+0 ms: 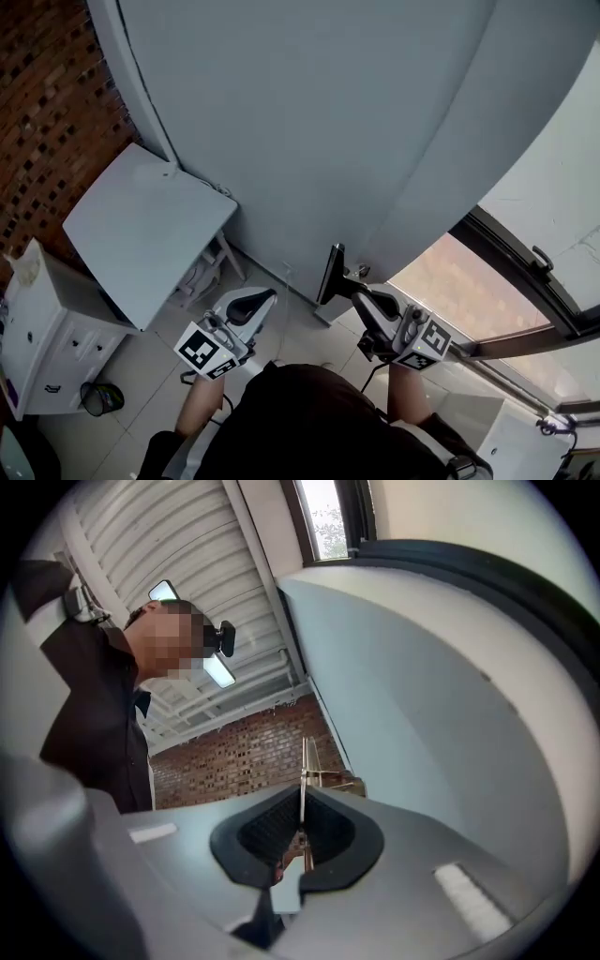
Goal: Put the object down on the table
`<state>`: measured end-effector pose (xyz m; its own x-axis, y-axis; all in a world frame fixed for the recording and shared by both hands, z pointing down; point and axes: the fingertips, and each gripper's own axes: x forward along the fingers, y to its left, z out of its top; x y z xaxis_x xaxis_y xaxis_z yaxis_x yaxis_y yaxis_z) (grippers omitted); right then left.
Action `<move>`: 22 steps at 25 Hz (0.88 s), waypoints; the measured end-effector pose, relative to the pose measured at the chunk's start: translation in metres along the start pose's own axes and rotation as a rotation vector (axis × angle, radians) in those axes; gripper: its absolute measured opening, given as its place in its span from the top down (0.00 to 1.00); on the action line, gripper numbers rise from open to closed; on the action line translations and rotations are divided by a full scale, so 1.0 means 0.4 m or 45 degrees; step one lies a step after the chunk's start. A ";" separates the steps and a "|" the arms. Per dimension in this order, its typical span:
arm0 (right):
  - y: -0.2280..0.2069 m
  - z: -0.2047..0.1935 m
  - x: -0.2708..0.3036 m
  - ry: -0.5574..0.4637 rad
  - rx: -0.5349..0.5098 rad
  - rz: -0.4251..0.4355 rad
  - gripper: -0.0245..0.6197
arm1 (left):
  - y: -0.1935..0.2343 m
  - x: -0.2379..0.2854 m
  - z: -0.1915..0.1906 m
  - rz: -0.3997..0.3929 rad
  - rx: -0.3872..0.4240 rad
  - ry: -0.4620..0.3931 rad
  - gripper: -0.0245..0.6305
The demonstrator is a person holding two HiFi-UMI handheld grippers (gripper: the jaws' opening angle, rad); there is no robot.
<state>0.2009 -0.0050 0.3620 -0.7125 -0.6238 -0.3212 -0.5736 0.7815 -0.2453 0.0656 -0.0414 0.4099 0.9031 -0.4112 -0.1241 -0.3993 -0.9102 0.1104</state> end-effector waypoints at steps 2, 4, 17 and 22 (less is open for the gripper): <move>0.020 -0.030 0.051 0.023 0.013 0.050 0.95 | 0.029 -0.053 0.005 0.060 -0.003 -0.007 0.96; 0.032 -0.053 0.094 0.034 0.037 0.098 0.95 | 0.049 -0.092 0.012 0.109 0.009 -0.014 0.96; 0.071 -0.153 0.323 0.109 0.128 0.395 0.95 | 0.173 -0.286 0.036 0.432 0.086 -0.044 0.96; 0.052 -0.174 0.410 0.184 0.143 0.563 0.95 | 0.209 -0.315 0.055 0.598 0.100 -0.085 0.96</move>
<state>0.0439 -0.0917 0.3681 -0.9317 -0.2203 -0.2888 -0.1616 0.9635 -0.2136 -0.0849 -0.0668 0.4133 0.6109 -0.7790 -0.1417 -0.7748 -0.6249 0.0953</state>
